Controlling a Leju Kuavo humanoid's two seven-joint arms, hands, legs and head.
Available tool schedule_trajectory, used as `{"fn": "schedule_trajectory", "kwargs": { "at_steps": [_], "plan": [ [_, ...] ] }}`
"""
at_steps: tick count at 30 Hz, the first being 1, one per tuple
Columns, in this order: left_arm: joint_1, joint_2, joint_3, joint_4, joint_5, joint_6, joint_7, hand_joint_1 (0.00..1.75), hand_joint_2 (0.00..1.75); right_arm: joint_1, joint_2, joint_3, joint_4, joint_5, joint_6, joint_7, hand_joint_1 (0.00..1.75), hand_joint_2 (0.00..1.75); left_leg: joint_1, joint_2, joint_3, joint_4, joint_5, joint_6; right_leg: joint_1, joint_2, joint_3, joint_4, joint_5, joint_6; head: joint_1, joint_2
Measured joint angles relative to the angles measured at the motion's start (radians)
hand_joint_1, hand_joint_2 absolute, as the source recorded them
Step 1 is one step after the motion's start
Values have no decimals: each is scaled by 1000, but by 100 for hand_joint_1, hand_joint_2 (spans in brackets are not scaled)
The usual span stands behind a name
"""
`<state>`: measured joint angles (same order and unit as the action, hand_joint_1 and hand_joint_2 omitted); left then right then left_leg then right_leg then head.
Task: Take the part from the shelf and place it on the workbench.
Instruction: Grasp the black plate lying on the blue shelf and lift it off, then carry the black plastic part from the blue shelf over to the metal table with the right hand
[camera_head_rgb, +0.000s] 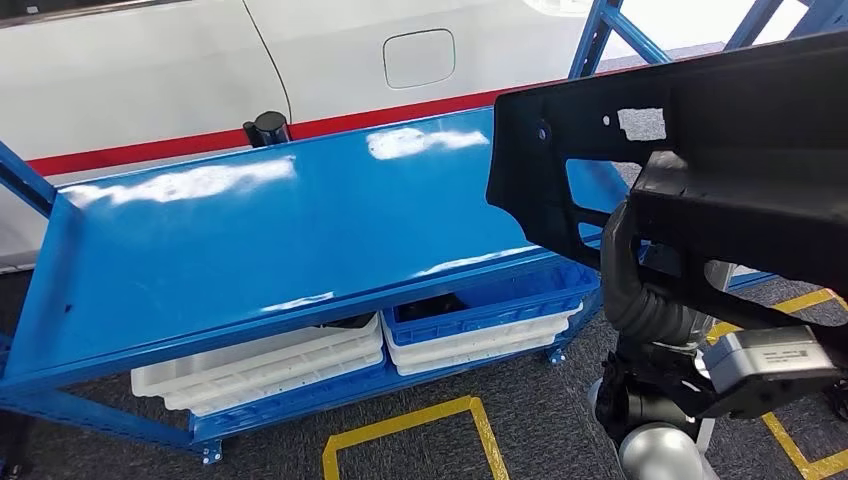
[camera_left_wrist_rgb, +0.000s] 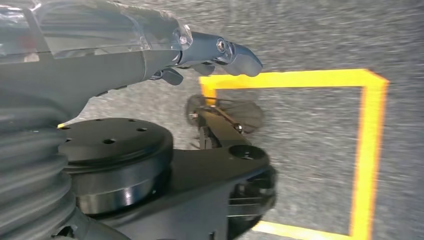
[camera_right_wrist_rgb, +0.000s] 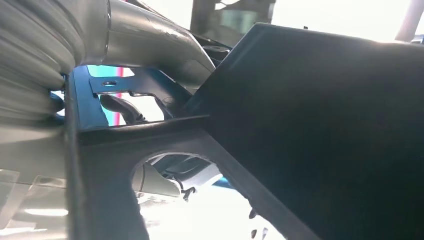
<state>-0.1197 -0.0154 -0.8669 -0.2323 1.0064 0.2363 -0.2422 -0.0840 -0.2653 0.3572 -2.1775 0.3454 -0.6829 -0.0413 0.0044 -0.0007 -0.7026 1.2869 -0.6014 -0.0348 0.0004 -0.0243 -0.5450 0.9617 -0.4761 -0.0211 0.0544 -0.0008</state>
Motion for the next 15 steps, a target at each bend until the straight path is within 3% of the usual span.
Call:
{"fn": "schedule_trajectory", "kwargs": {
  "at_steps": [1, 2, 3, 5, 6, 7, 9, 10, 13, 14, 15],
  "plan": [
    [1, 1, -1, 0, -10, -4, 8, 0, 175, 26, 2, -6, -10, 11, 0, 3, 175, 175, 2, 0, 22, 2, 28, -2, 0, -3, -18, 8, 8, 2, -2, 0],
    [1, 1, -3, 0, -17, -8, 12, 0, 175, 46, 4, -13, -21, 16, 0, 6, 175, 175, 4, 0, 62, -30, 57, -3, -1, -5, -37, 18, 14, 5, -3, 0],
    [1, 2, -5, 0, -21, -12, 12, 0, 175, 60, 4, -17, -31, 17, 0, 9, 175, 175, 7, 0, 116, -91, 67, -3, 0, -4, -54, 30, 19, 9, -4, 0],
    [-1, 0, -8, 0, -25, -23, 3, 0, 175, 73, 4, -22, -47, 12, 0, 13, 175, 175, 6, 0, 216, -226, 39, 7, 1, -3, -76, 52, 28, 19, -4, 0],
    [-2, -1, -9, 0, -27, -28, -4, 0, 175, 75, 4, -22, -51, 9, 0, 13, 175, 175, 4, -1, 242, -267, 20, 16, 1, -2, -81, 57, 34, 24, -3, 0],
    [-2, -5, -9, 0, -30, -33, -9, 0, 175, 75, 5, -22, -53, 8, 0, 13, 175, 175, 1, -1, 249, -284, 14, 26, 0, -2, -82, 57, 43, 30, -2, 0],
    [0, -13, -11, 0, -35, -40, -15, 0, 175, 75, 5, -20, -53, 11, 0, 13, 175, 175, 0, -1, 235, -287, 31, 45, -4, 2, -90, 57, 46, 42, -3, 0],
    [1, -18, -14, 0, -38, -43, -16, 0, 175, 76, 6, -19, -53, 14, 0, 13, 175, 175, 1, -1, 222, -288, 44, 52, -6, 7, -97, 70, 22, 48, -3, 0],
    [1, -24, -26, 0, -47, -47, -17, 0, 175, 79, 10, -16, -52, 34, 0, 13, 175, 175, 2, -2, 174, -288, 84, 66, -9, 15, -124, 212, -124, 62, 12, 0],
    [2, -26, -30, 0, -50, -48, -16, 0, 175, 80, 11, -16, -52, 40, 0, 13, 175, 175, 0, -2, 157, -287, 97, 68, -9, 16, -128, 270, -153, 62, 19, 0],
    [2, -27, -32, 0, -53, -48, -16, 0, 175, 81, 13, -15, -52, 45, 0, 13, 175, 175, -2, -3, 140, -287, 110, 68, -9, 16, -124, 311, -156, 61, 24, 0]
  ]
}}
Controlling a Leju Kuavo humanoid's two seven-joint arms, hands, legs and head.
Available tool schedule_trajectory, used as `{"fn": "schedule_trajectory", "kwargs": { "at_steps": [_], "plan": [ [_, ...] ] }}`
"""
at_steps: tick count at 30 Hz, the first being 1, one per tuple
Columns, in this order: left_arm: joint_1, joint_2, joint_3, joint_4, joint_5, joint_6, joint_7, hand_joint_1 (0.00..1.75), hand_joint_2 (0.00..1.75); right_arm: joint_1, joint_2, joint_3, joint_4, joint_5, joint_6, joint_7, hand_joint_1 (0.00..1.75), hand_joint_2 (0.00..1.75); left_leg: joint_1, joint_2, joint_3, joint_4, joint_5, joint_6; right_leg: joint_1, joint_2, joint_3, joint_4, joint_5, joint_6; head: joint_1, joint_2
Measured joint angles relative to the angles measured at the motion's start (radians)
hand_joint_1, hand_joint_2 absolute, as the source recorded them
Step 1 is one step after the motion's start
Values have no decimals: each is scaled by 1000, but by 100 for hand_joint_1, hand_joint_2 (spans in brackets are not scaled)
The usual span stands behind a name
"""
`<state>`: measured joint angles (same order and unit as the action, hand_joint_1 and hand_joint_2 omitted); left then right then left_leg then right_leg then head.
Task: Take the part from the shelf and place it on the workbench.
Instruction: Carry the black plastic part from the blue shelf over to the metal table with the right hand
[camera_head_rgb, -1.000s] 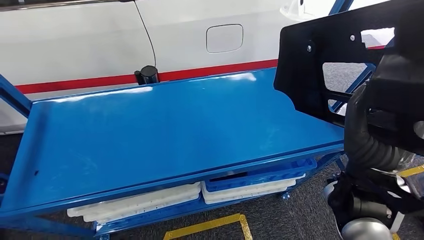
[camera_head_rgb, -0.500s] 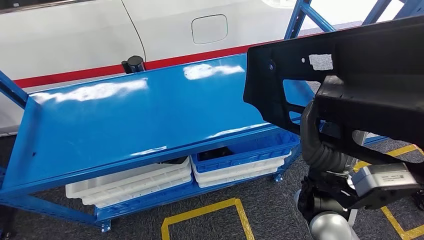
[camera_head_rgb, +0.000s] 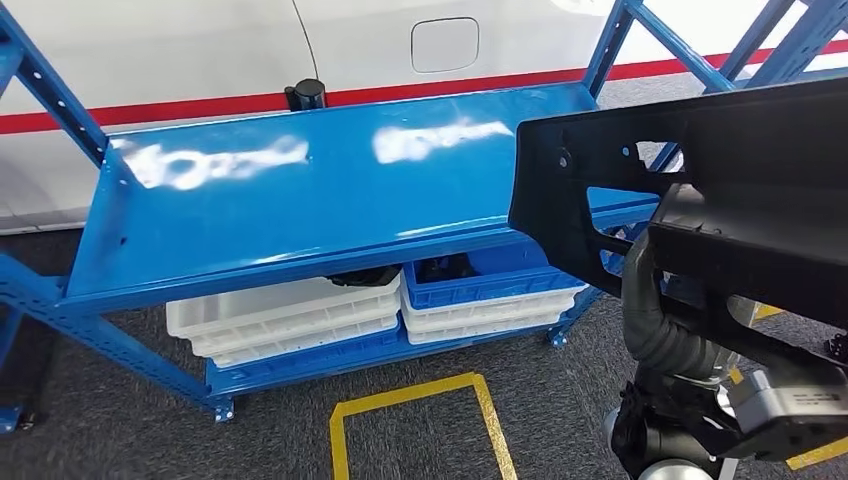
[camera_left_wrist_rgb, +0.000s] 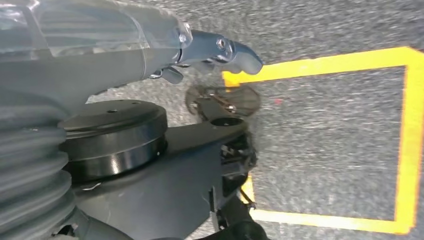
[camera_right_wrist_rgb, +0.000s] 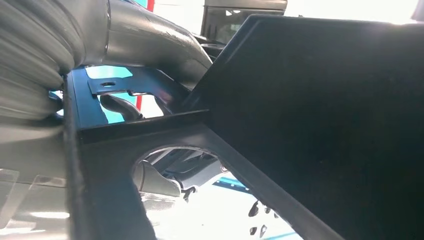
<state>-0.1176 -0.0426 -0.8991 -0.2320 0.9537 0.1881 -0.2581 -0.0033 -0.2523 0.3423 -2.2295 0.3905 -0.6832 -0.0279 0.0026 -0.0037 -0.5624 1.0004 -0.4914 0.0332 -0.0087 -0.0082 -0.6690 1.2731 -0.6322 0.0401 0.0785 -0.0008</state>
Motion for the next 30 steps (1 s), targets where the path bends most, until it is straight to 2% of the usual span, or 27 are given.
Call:
{"fn": "schedule_trajectory", "kwargs": {
  "at_steps": [1, 2, 3, 4, 5, 6, 7, 8, 9, 10, 11, 12, 13, 14, 15, 16, 17, 18, 19, 20, 21, 22, 24, 26, 28, 29, 30],
  "plan": [
    [0, -1, -2, 0, -2, 0, 1, 0, 175, 0, 1, 1, 0, 4, 0, 1, 175, 175, -2, 0, -17, 1, 12, 0, 0, 1, 15, 12, 18, -3, 5, 0],
    [0, -2, -2, 0, -4, -1, 2, 0, 175, 0, 2, 1, 0, 6, 0, 2, 175, 175, -5, -1, -33, 1, 24, -1, 1, 2, 43, -11, 48, -8, 9, 0],
    [0, -3, -3, 0, -6, -1, 2, 0, 175, 0, 3, 2, -1, 7, 0, 3, 175, 175, -7, -1, -46, 2, 34, -3, 3, 5, 87, -65, 73, -16, 12, 0],
    [0, -4, -4, 0, -10, 0, 3, 0, 175, 0, 4, 2, -2, 9, 0, 4, 175, 175, -9, -3, -56, 3, 43, -5, 6, 9, 142, -142, 82, -25, 14, 0],
    [-1, -6, -7, 0, -14, 0, 2, 0, 175, 0, 5, 2, -5, 12, 0, 5, 175, 175, -11, -3, -62, 3, 50, -8, 8, 12, 194, -221, 76, -33, 16, 0],
    [-2, -7, -10, 0, -20, 2, 1, 0, 175, -1, 6, 2, -9, 15, 0, 5, 175, 175, -12, -3, -66, 3, 58, -13, 11, 14, 232, -283, 64, -39, 16, 0],
    [-3, -8, -14, 0, -25, 5, 0, 0, 175, -2, 7, 1, -13, 17, 0, 5, 175, 175, -12, -3, -70, 3, 66, -18, 13, 14, 251, -319, 53, -43, 16, 0],
    [-4, -7, -18, 0, -29, 12, -3, 0, 175, -3, 7, -1, -17, 15, 0, 5, 175, 175, -12, -1, -73, 3, 74, -24, 14, 14, 254, -334, 53, -47, 15, 0],
    [-4, -6, -22, 0, -30, 22, -6, 0, 175, -7, 8, -2, -21, 9, 0, 5, 175, 175, -10, 0, -78, 5, 75, -29, 14, 13, 249, -337, 60, -50, 14, 0],
    [-4, -4, -25, 0, -30, 33, -11, 0, 175, -14, 9, -2, -23, 0, 0, 4, 175, 175, -8, 1, -84, 18, 60, -35, 13, 13, 244, -339, 70, -55, 12, 0],
    [-5, -3, -27, 0, -28, 43, -16, 0, 175, -24, 10, -2, -24, -10, 0, 0, 175, 175, -6, 2, -95, 47, 29, -41, 12, 14, 238, -342, 79, -60, 7, 0],
    [-5, 0, -28, 0, -26, 51, -21, 0, 175, -34, 12, -2, -24, -18, 0, -7, 175, 175, -4, 2, -111, 96, -14, -45, 11, 15, 231, -342, 87, -63, 0, 0],
    [-5, 2, -28, 0, -26, 56, -24, 0, 175, -41, 16, -2, -22, -24, 0, -18, 175, 175, -3, 2, -132, 159, -60, -50, 12, 18, 223, -341, 94, -65, -9, 0],
    [-5, 6, -29, 0, -29, 62, -25, 0, 175, -45, 21, -2, -20, -31, 0, -33, 175, 175, -3, 2, -151, 225, -92, -53, 12, 21, 215, -339, 100, -66, -16, 0],
    [-5, 9, -30, 0, -35, 68, -23, 0, 175, -44, 26, -3, -18, -37, 0, -50, 175, 175, -3, 2, -160, 271, -104, -56, 13, 25, 207, -336, 105, -65, -20, 0],
    [-5, 13, -33, 0, -44, 73, -17, 0, 175, -41, 32, -5, -16, -46, 0, -68, 175, 175, -3, 1, -153, 283, -96, -57, 13, 30, 198, -331, 108, -63, -23, 0],
    [-5, 17, -37, 0, -54, 78, -9, 0, 175, -34, 38, -10, -16, -55, 0, -85, 175, 175, -3, -3, -125, 254, -72, -56, 13, 36, 190, -324, 110, -62, -25, 0],
    [-5, 23, -42, 0, -63, 83, 1, 0, 175, -25, 42, -18, -17, -63, 0, -97, 175, 175, -2, -17, -80, 191, -43, -53, 13, 42, 183, -317, 111, -60, -27, 0],
    [-5, 29, -46, 0, -70, 85, 10, 0, 175, -16, 46, -27, -21, -70, 0, -105, 175, 175, 1, -46, -32, 121, -27, -47, 12, 48, 175, -309, 110, -58, -28, 0],
    [-4, 35, -50, 0, -75, 88, 17, 0, 175, -9, 48, -35, -26, -74, 0, -109, 175, 175, 3, -73, 5, 63, -17, -43, 12, 55, 168, -302, 109, -55, -28, 0],
    [-4, 40, -52, 0, -78, 89, 22, 0, 175, -2, 48, -43, -31, -76, 0, -111, 175, 175, 5, -94, 26, 28, -18, -38, 10, 64, 162, -296, 109, -50, -28, 0],
    [-3, 44, -54, 0, -80, 90, 25, 0, 175, 2, 50, -49, -35, -77, 0, -111, 175, 175, 7, -101, 33, 15, -25, -35, 9, 75, 155, -293, 111, -45, -27, 0],
    [-3, 50, -59, 0, -82, 92, 29, 0, 175, 9, 51, -61, -42, -75, 0, -112, 175, 175, 8, -74, 31, 5, -26, -28, 9, 91, 145, -288, 114, -33, -28, 0],
    [-4, 55, -64, 0, -84, 97, 38, 0, 175, 13, 53, -73, -50, -64, 0, -109, 175, 175, 13, -43, 31, -4, -22, -19, 11, 66, 120, -244, 85, -21, -20, 0],
    [-3, 58, -71, 1, -87, 103, 64, 0, 175, 17, 54, -87, -59, -49, 0, -97, 175, 175, 15, -12, 30, -6, -21, -15, 7, 27, 66, -127, 22, -8, -6, 0],
    [-2, 59, -75, 1, -89, 106, 81, 0, 175, 20, 54, -95, -64, -43, 0, -86, 175, 175, 15, 3, 30, -6, -22, -14, 4, 19, 38, -63, -4, -2, -1, 0],
    [-1, 61, -79, 1, -92, 108, 96, 0, 175, 23, 54, -103, -70, -39, 0, -74, 175, 175, 15, 18, 29, -5, -22, -14, 1, 15, 20, -20, -15, 2, 3, 0]
  ]
}}
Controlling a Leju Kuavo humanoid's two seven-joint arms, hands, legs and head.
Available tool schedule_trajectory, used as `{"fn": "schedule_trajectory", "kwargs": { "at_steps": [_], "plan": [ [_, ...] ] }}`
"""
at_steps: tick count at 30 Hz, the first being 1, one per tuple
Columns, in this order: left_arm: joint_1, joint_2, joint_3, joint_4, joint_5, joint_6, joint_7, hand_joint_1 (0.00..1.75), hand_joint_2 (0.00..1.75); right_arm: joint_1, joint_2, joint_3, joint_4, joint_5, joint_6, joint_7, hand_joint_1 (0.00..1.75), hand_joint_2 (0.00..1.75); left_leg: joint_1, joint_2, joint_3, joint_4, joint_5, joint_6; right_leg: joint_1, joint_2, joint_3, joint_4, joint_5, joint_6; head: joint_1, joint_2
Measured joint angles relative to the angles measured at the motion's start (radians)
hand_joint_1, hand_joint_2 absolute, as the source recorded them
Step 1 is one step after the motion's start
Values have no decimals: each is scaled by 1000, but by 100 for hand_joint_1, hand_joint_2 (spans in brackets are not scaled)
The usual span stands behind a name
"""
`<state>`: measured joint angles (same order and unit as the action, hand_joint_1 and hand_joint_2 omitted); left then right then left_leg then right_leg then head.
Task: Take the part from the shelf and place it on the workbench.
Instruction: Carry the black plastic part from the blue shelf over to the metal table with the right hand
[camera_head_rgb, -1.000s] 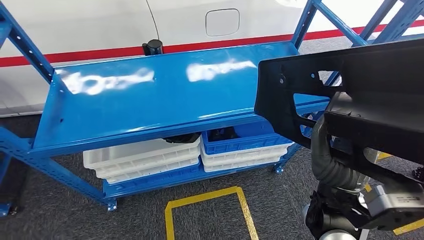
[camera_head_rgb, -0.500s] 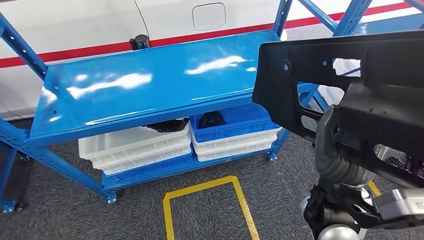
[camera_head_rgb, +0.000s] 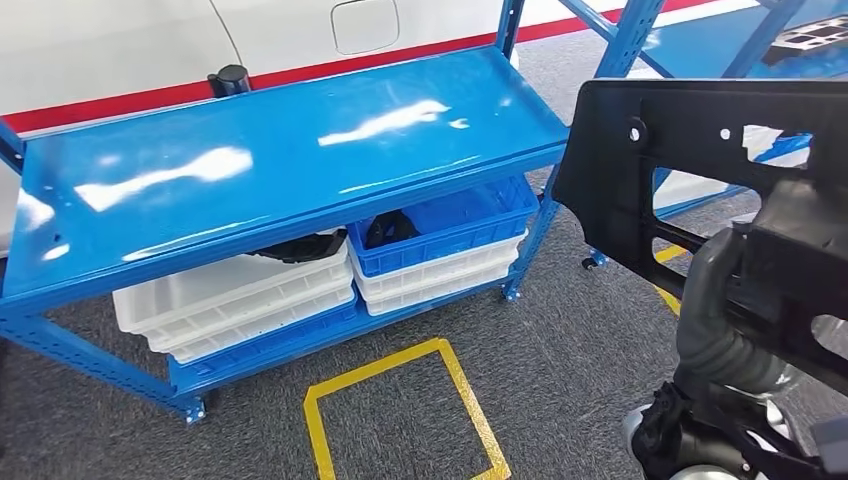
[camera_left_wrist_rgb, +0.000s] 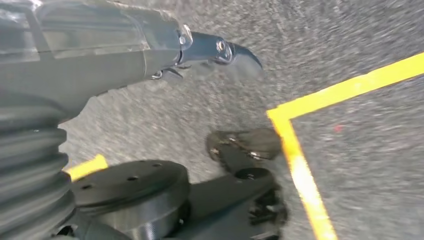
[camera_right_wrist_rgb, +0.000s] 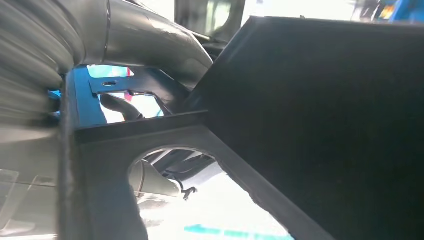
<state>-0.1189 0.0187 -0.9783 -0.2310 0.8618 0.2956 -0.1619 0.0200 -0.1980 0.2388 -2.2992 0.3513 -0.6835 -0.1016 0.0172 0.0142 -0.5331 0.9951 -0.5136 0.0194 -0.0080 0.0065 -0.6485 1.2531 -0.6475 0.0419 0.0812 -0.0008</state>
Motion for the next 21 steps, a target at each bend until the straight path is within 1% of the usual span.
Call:
{"fn": "schedule_trajectory", "kwargs": {
  "at_steps": [1, 2, 3, 4, 5, 6, 7, 8, 9, 10, 11, 12, 13, 14, 15, 16, 17, 18, 19, 20, 21],
  "plan": [
    [0, 2, -4, 0, -3, 1, 13, 0, 175, 3, -1, -10, -6, 4, 0, 11, 175, 175, 0, 14, 0, 0, -1, 0, -2, -3, -2, 8, 9, 3, 3, 0],
    [-1, 3, -8, 1, -7, 0, 23, 0, 175, 6, -3, -20, -14, 7, 0, 21, 175, 175, 0, 26, 0, 1, -1, -1, -4, -7, 14, -23, 37, 3, 6, 0],
    [-2, 4, -13, 1, -13, -1, 33, 0, 175, 9, -5, -31, -23, 10, 0, 27, 175, 175, 0, 37, 1, 1, -2, -3, -4, -18, 44, -86, 76, 2, 10, 0],
    [-4, 3, -19, 1, -20, -4, 42, 0, 175, 12, -8, -42, -34, 11, 0, 31, 175, 175, -1, 47, 3, 1, -4, -5, -2, -40, 77, -156, 109, 1, 12, 0],
    [-5, 1, -25, 1, -27, -9, 50, 0, 175, 15, -9, -52, -43, 9, 0, 32, 175, 175, -4, 55, 3, 1, -5, -8, 2, -60, 105, -217, 131, -4, 15, 0],
    [-5, -1, -32, 1, -34, -15, 59, 0, 175, 17, -11, -61, -51, 7, 0, 32, 175, 175, -7, 64, 2, 2, -5, -12, 6, -75, 120, -255, 140, -9, 17, 0],
    [-5, -4, -38, 1, -38, -21, 66, 0, 175, 21, -11, -69, -58, 5, 0, 31, 175, 175, -9, 73, 1, 2, -5, -16, 9, -79, 122, -268, 137, -15, 16, 0],
    [-6, -8, -43, 1, -41, -25, 70, 0, 175, 26, -12, -76, -63, 4, 0, 30, 175, 175, -11, 84, 1, 2, -5, -21, 11, -70, 119, -272, 138, -22, 13, 0],
    [-6, -10, -47, 0, -43, -27, 73, 0, 175, 30, -12, -82, -68, 4, 0, 29, 175, 175, -10, 88, 0, 3, -8, -27, 9, -59, 116, -274, 141, -29, 11, 0],
    [-8, -13, -51, 0, -43, -28, 75, 0, 175, 34, -13, -87, -74, 4, 0, 28, 175, 175, -7, 70, -2, 10, -17, -32, 7, -48, 115, -276, 144, -36, 7, 0],
    [-9, -14, -54, 0, -44, -29, 75, 0, 175, 35, -13, -91, -79, 4, 0, 28, 175, 175, -6, 42, -12, 36, -38, -36, 5, -38, 115, -279, 148, -43, 3, 0],
    [-9, -15, -57, 0, -44, -29, 75, 0, 175, 35, -13, -95, -82, 4, 0, 28, 175, 175, -4, 9, -33, 83, -67, -38, 3, -28, 115, -282, 151, -49, -3, 0],
    [-8, -15, -60, 0, -44, -30, 76, 0, 175, 36, -12, -98, -85, 4, 0, 27, 175, 175, -3, -19, -63, 149, -101, -38, 5, -17, 114, -282, 152, -52, -11, 0],
    [-7, -15, -64, 0, -44, -30, 76, 0, 175, 37, -12, -99, -86, 4, 0, 27, 175, 175, -3, -26, -97, 221, -130, -37, 7, -5, 113, -281, 153, -54, -17, 0],
    [-5, -16, -67, 0, -45, -31, 77, 0, 175, 39, -12, -101, -86, 4, 0, 27, 175, 175, -3, -26, -125, 276, -145, -36, 9, 9, 113, -279, 153, -56, -22, 0],
    [-4, -16, -70, 0, -45, -31, 79, 0, 175, 41, -12, -103, -86, 4, 0, 27, 175, 175, -3, -23, -139, 299, -140, -35, 11, 23, 113, -277, 152, -57, -24, 0],
    [-4, -16, -72, 0, -46, -33, 84, 0, 175, 44, -11, -106, -88, 4, 0, 27, 175, 175, -3, -23, -134, 282, -116, -33, 12, 38, 113, -273, 151, -57, -25, 0],
    [-5, -17, -74, 1, -50, -37, 91, 0, 175, 49, -11, -109, -90, 4, 0, 27, 175, 175, -3, -31, -112, 229, -77, -29, 12, 52, 113, -270, 150, -56, -26, 0],
    [-6, -17, -77, 1, -55, -42, 101, 0, 175, 57, -11, -113, -93, 3, 0, 26, 175, 175, -1, -60, -82, 161, -40, -24, 11, 66, 112, -265, 147, -54, -28, 0],
    [-6, -18, -81, 1, -62, -47, 113, 0, 175, 66, -10, -118, -96, 0, 0, 24, 175, 175, 2, -94, -54, 99, -14, -20, 10, 79, 110, -259, 144, -50, -28, 0],
    [-6, -18, -86, 1, -69, -52, 123, 0, 175, 75, -10, -123, -98, -3, 0, 22, 175, 175, 4, -122, -35, 57, -2, -18, 8, 91, 105, -255, 142, -45, -29, 0]
  ]
}}
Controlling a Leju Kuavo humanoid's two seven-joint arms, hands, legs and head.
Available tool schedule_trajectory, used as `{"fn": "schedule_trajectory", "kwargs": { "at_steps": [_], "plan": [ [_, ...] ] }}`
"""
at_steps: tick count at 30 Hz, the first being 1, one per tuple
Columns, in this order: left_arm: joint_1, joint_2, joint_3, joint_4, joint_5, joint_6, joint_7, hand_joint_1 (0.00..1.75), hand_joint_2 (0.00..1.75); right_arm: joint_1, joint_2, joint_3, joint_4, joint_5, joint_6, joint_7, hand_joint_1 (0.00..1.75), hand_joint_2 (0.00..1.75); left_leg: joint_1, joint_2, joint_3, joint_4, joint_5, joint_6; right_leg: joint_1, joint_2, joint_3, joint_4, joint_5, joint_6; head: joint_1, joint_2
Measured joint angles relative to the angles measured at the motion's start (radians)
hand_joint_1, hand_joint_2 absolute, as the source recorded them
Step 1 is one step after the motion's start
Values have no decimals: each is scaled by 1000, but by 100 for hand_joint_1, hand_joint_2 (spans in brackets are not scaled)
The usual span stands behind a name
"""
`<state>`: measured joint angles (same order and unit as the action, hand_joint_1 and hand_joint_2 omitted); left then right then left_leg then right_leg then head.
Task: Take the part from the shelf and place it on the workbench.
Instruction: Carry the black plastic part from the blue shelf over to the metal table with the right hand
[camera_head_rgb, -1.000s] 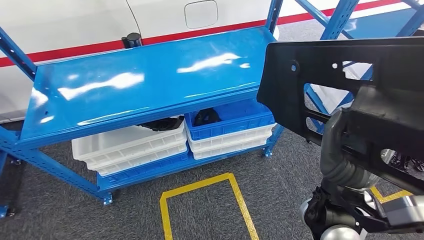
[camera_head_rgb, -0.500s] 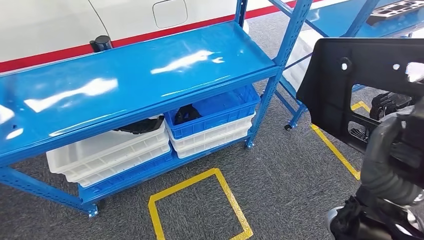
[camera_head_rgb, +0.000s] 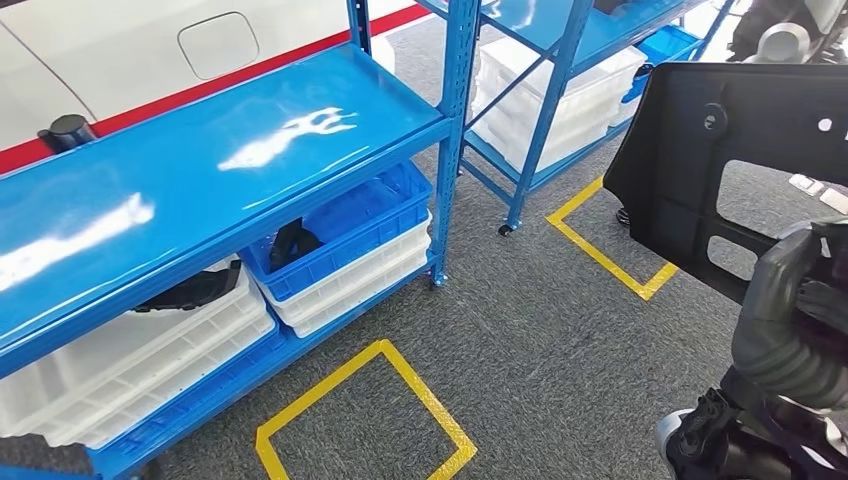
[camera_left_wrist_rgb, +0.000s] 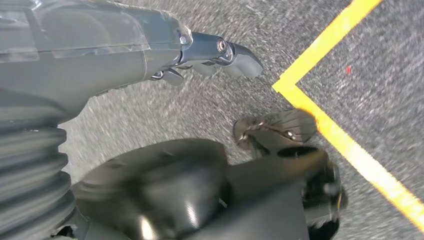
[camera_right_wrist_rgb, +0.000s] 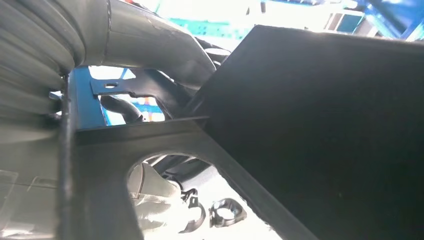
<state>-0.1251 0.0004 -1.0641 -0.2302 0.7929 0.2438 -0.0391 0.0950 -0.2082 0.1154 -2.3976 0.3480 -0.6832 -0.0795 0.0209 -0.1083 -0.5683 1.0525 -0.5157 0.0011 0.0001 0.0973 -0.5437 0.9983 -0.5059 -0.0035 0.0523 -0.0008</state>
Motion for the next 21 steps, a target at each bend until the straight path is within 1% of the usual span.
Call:
{"fn": "schedule_trajectory", "kwargs": {
  "at_steps": [1, 2, 3, 4, 5, 6, 7, 8, 9, 10, 11, 12, 13, 14, 15, 16, 17, 18, 19, 20, 21],
  "plan": [
    [0, 0, -6, 0, -5, -3, 8, 0, 175, 9, 0, -4, -1, -3, 0, -2, 175, 175, 0, -17, 8, -19, -1, 2, -3, 13, -5, 3, -1, 6, 0, 0],
    [0, 0, -11, 0, -7, -4, 13, 0, 175, 18, 0, -8, -2, -4, 0, -4, 175, 175, -1, -11, 11, -24, -3, 2, -6, 28, -11, 4, 1, 13, 1, 0],
    [0, -1, -15, 1, -7, -4, 16, 0, 175, 25, 0, -11, -2, -1, 0, -4, 175, 175, -1, 6, 12, -27, -3, 4, -10, 44, -16, 4, 2, 20, 1, 0],
    [0, 0, -18, 1, -6, -4, 18, 0, 175, 29, 0, -13, -3, 7, 0, -3, 175, 175, 0, 24, 15, -32, -1, 8, -9, 40, -21, 9, 0, 26, 3, 0],
    [-1, 0, -19, 2, -4, -3, 18, 0, 175, 29, 0, -15, -4, 19, 0, 1, 175, 175, 2, 45, 17, -37, 0, 11, -8, 19, -32, 27, -11, 32, 8, 0],
    [-1, 0, -20, 2, -2, -2, 17, 0, 175, 27, -2, -15, -5, 33, 0, 8, 175, 175, 4, 67, 20, -41, 1, 15, -6, -12, -51, 63, -34, 38, 16, 0],
    [-1, 2, -21, 2, 1, 1, 15, 0, 175, 23, -3, -15, -6, 46, 0, 18, 175, 175, 2, 88, 22, -43, 0, 17, -6, -51, -78, 118, -64, 44, 24, 0],
    [0, 3, -22, 2, 9, 6, 9, 0, 175, 18, -5, -14, -6, 56, 0, 30, 175, 175, 1, 111, 22, -43, -2, 19, -8, -74, -110, 184, -96, 50, 31, 0],
    [1, 6, -23, 3, 19, 11, 1, 0, 175, 14, -5, -13, -6, 62, 0, 39, 175, 175, -1, 133, 23, -43, -4, 19, -11, -87, -137, 240, -116, 55, 35, 0],
    [1, 10, -23, 3, 30, 16, -9, 0, 175, 10, -5, -12, -5, 65, 0, 45, 175, 175, -2, 154, 24, -42, -6, 18, -15, -93, -150, 269, -119, 58, 38, 0],
    [0, 14, -23, 3, 40, 20, -19, 0, 175, 7, -4, -10, -3, 64, 0, 44, 175, 175, -2, 171, 25, -42, -8, 16, -17, -97, -144, 261, -103, 59, 41, 0],
    [-2, 19, -23, 3, 50, 22, -30, 0, 175, 3, -3, -8, -1, 60, 0, 36, 175, 175, -3, 186, 28, -42, -11, 14, -18, -102, -120, 215, -71, 59, 44, 0],
    [-4, 24, -23, 3, 61, 23, -42, 0, 175, -1, -1, -6, 2, 51, 0, 23, 175, 175, -3, 199, 31, -42, -13, 11, -18, -114, -83, 145, -34, 56, 46, 0],
    [-7, 28, -22, 3, 72, 23, -53, 0, 175, -8, 0, -3, 6, 40, 0, 8, 175, 175, -5, 210, 33, -42, -15, 7, -15, -130, -49, 79, -10, 51, 48, 0],
    [-9, 32, -21, 3, 82, 24, -61, 0, 175, -14, 2, -1, 10, 31, 0, -6, 175, 175, -6, 219, 35, -42, -17, 2, -12, -142, -25, 30, 5, 44, 48, 0],
    [-10, 36, -20, 3, 88, 24, -66, 0, 175, -20, 4, 2, 14, 26, 0, -17, 175, 175, -8, 228, 36, -42, -18, -2, -8, -150, -13, 4, 8, 37, 47, 0],
    [-11, 38, -20, 3, 90, 24, -67, 0, 175, -24, 6, 4, 17, 28, 0, -23, 175, 175, -9, 235, 37, -44, -18, -7, -4, -148, -13, 1, 5, 29, 45, 0],
    [-12, 40, -19, 3, 89, 23, -65, 0, 175, -28, 7, 5, 20, 37, 0, -23, 175, 175, -8, 242, 41, -46, -18, -12, -3, -140, -14, 0, 6, 22, 43, 0],
    [-13, 41, -19, 3, 87, 21, -64, 0, 175, -32, 7, 6, 20, 50, 0, -18, 175, 175, -6, 232, 44, -44, -22, -18, -4, -132, -12, -5, 9, 15, 42, 0],
    [-14, 41, -19, 3, 84, 19, -64, 0, 175, -39, 8, 7, 20, 64, 0, -12, 175, 175, -4, 204, 41, -32, -33, -22, -5, -125, -9, -11, 13, 8, 39, 0],
    [-14, 41, -19, 3, 81, 16, -64, 0, 175, -46, 8, 7, 19, 75, 0, -5, 175, 175, -3, 168, 27, 1, -55, -24, -7, -117, -6, -18, 17, 2, 34, 0]
  ]
}}
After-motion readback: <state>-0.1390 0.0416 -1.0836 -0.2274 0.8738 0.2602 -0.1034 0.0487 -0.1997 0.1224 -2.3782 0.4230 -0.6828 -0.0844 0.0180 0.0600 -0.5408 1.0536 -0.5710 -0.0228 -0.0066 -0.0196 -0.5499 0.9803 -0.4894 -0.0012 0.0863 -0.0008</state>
